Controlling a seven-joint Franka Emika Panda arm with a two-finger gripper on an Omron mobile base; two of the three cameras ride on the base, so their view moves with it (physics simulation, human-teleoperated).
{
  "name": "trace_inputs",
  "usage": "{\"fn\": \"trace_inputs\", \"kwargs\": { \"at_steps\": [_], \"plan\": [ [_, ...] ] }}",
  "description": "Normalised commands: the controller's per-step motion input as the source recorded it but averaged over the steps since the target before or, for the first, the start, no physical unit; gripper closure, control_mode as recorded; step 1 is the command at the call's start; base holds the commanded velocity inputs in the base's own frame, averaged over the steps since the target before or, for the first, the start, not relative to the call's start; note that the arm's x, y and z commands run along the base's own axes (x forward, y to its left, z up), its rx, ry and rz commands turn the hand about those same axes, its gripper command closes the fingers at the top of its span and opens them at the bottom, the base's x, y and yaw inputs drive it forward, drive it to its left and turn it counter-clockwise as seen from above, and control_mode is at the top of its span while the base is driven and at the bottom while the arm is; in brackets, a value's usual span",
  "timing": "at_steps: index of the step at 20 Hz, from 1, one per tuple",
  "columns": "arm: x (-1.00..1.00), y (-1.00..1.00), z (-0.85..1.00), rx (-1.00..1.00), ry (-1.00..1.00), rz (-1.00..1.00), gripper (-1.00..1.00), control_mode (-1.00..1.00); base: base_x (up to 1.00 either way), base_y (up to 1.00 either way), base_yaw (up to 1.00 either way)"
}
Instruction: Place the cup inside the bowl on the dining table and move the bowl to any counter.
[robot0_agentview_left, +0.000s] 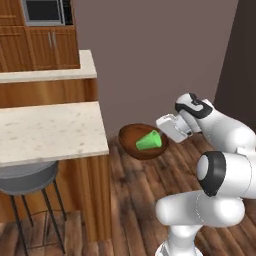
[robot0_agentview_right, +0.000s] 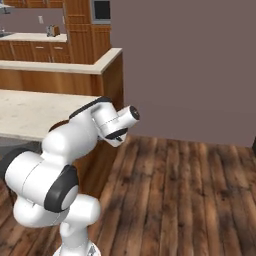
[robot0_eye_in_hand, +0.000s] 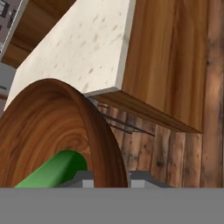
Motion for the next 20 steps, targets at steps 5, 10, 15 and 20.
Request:
{"fn": "trace_inputs", "kwargs": {
  "at_steps": [5,10,15,20],
  "plan": [
    [0.00,0.00,0.00,0.00,0.00,0.00,1.00,1.00,-0.47,0.32,0.00],
    [0.00,0.00,0.00,0.00,0.00,0.00,1.00,1.00,-0.28,0.99,-0.04],
    [0.00,0.00,0.00,0.00,0.00,0.00,1.00,1.00,-0.03,1.00,-0.10],
    [0.00,0.00,0.00,0.00,0.00,0.00,1.00,1.00,0.00,1.00,-0.11]
  ]
}}
